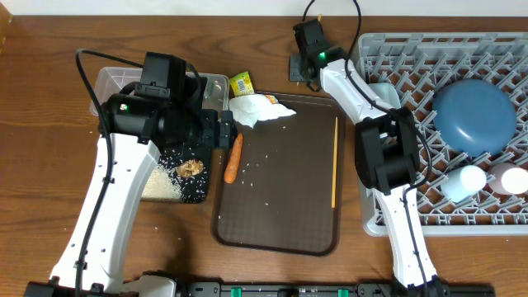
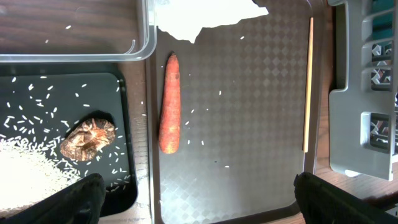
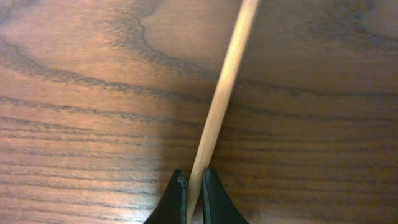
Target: Sort waste into correct bins and load items into the dishwasher rack
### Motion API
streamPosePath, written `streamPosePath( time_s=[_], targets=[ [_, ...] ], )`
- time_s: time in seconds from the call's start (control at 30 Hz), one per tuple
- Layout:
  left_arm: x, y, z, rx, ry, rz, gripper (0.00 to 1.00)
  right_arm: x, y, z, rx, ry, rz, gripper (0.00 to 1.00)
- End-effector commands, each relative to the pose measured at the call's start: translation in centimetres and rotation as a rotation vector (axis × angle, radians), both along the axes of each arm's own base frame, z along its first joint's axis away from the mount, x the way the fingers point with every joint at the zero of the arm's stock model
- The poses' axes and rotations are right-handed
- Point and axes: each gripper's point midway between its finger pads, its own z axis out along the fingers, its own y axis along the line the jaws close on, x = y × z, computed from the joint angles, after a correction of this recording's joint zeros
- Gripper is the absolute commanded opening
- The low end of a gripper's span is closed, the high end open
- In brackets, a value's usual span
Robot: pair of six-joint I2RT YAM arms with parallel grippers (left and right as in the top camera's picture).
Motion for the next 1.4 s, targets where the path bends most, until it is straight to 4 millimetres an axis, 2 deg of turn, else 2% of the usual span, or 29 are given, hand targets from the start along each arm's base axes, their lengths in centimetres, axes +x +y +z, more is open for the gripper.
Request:
streamPosePath(
  time_s=[0.0,0.13,0.43,0.6,0.67,0.73,0.8,0.83,0.87,0.9,0.97,1.0,1.07,1.2,1.37],
  targets=[
    [0.0,0.1,0.0,0.012,-0.005,-0.010,0.98,-1.6,-0.7,-3.0,-0.051,0.080,-0.007,0.01],
    [0.0,0.1,0.0,0.012,-0.005,-0.010,0.98,-1.9,-1.0,-1.0,-0.071,0.075,-0.013,0.01],
    [0.0,0.1,0.0,0.013,-0.005,-0.010,0.98,-2.4,-0.2,9.9,-0.039,-0.048,0.029,0.01],
    [0.0,0.1,0.0,0.013,-0.005,-0.010,0.98,-3.1,-0.5,14.1,-0.042,-0.094,0.058,0.01],
    [0.0,0.1,0.0,0.013,-0.005,-0.010,0.98,-3.5,-0.6,14.8,-0.041,-0.094,0.058,0.01],
    [0.0,0.1,0.0,0.012,-0.005,-0.010,0.98,-3.6,-0.6,14.7,-0.040,-0.089,0.060,0.01],
    [0.0,0.1,0.0,0.013,-0.005,-0.010,0.98,-3.3,-0.5,13.4,-0.045,-0.078,0.060,0.02],
    [0.0,0.1,0.0,0.013,-0.005,-0.010,0.98,-3.1,-0.5,12.6,-0.047,-0.073,0.061,0.18],
    [0.0,0.1,0.0,0.013,-0.005,-0.010,0.98,-2.7,-0.3,11.6,-0.052,-0.073,0.067,0.38],
    [0.0,0.1,0.0,0.013,-0.005,-0.010,0.98,-2.2,-0.1,10.7,-0.054,-0.077,0.073,0.55],
    [0.0,0.1,0.0,0.012,-0.005,-0.010,0.98,-0.9,0.4,8.9,-0.048,-0.100,0.075,0.69],
    [0.0,0.1,0.0,0.013,-0.005,-0.010,0.98,-0.3,0.7,8.1,-0.053,-0.119,0.093,0.72],
    [0.0,0.1,0.0,0.013,-0.005,-0.010,0.98,1.0,1.4,6.8,-0.072,-0.160,0.142,0.72],
    [0.0,0.1,0.0,0.013,-0.005,-0.010,0.98,2.6,2.1,3.8,-0.096,-0.210,0.180,0.56],
    [0.0,0.1,0.0,0.013,-0.005,-0.010,0.98,2.9,1.9,0.7,-0.087,-0.188,0.154,0.46]
  ],
)
